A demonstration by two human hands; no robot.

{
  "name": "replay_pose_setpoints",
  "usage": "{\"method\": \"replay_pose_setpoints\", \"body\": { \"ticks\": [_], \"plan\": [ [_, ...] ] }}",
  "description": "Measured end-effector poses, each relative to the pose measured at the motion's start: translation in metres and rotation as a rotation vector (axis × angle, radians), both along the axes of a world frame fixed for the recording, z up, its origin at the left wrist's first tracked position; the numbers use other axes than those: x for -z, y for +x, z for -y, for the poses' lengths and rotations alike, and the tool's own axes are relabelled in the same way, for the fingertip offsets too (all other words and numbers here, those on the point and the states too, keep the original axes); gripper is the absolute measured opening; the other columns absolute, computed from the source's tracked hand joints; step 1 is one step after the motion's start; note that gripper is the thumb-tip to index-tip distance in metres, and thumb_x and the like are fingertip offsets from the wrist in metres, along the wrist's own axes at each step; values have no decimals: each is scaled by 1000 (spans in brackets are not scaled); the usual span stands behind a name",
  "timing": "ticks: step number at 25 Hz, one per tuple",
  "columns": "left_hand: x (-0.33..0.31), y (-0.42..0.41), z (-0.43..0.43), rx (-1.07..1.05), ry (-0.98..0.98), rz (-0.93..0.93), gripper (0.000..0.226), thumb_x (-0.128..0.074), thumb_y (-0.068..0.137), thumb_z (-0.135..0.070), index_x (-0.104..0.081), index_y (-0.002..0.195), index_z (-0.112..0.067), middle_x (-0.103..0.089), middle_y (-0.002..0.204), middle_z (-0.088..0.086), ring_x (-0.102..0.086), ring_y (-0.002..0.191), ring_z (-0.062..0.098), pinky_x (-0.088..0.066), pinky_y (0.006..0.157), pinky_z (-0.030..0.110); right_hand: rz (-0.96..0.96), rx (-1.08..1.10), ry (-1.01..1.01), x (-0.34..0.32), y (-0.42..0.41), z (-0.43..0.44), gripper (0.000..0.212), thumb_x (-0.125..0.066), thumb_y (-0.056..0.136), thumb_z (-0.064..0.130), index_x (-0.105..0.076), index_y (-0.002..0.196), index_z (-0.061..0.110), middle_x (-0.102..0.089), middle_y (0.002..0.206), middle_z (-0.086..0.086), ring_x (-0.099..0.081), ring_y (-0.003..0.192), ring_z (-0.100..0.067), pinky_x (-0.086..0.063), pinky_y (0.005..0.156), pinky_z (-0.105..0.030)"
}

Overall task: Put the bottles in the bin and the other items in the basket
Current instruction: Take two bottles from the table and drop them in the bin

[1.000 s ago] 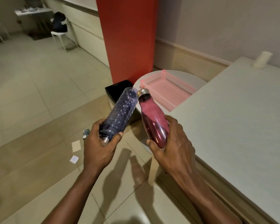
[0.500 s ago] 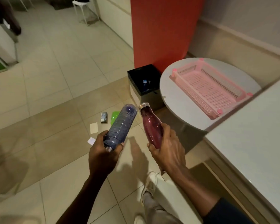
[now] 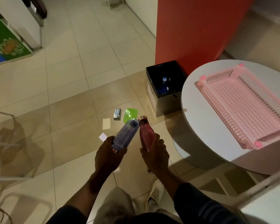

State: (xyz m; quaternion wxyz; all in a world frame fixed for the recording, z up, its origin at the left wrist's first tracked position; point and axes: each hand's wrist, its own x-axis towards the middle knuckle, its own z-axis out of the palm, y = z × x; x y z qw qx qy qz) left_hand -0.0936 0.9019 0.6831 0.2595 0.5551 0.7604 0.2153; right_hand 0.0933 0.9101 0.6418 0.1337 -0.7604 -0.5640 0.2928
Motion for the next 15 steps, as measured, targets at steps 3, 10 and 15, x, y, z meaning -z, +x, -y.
{"method": "replay_pose_setpoints", "body": {
  "ticks": [3, 10, 15],
  "plan": [
    [16, -9, -22, 19, -16, -10, 63, -89, 77, -37, -62, 130, -17, -75, 111, 2, -66, 85, 19, -47, 68, 28, -21, -12, -44, 9, 0, -30, 93, -73, 85, 56, -22, 153, 20, -51, 139, -8, -58, 117, -26, -57, 92, -40],
    [52, -44, -137, 42, -49, 39, 66, -88, 76, -44, -62, 131, -21, -74, 111, -1, -67, 88, 18, -54, 71, 33, 60, 60, -74, 27, 8, -133, 86, -81, 76, 53, -28, 139, 26, -58, 126, -7, -64, 105, -26, -61, 86, -43],
    [57, -73, -245, 175, -101, 49, 64, -83, 77, -55, -60, 129, -26, -75, 112, -4, -70, 92, 18, -58, 72, 32, 0, 214, -131, 24, 1, -202, 84, -83, 77, 54, -32, 138, 28, -59, 126, -4, -66, 100, -26, -57, 83, -37]
  ]
}}
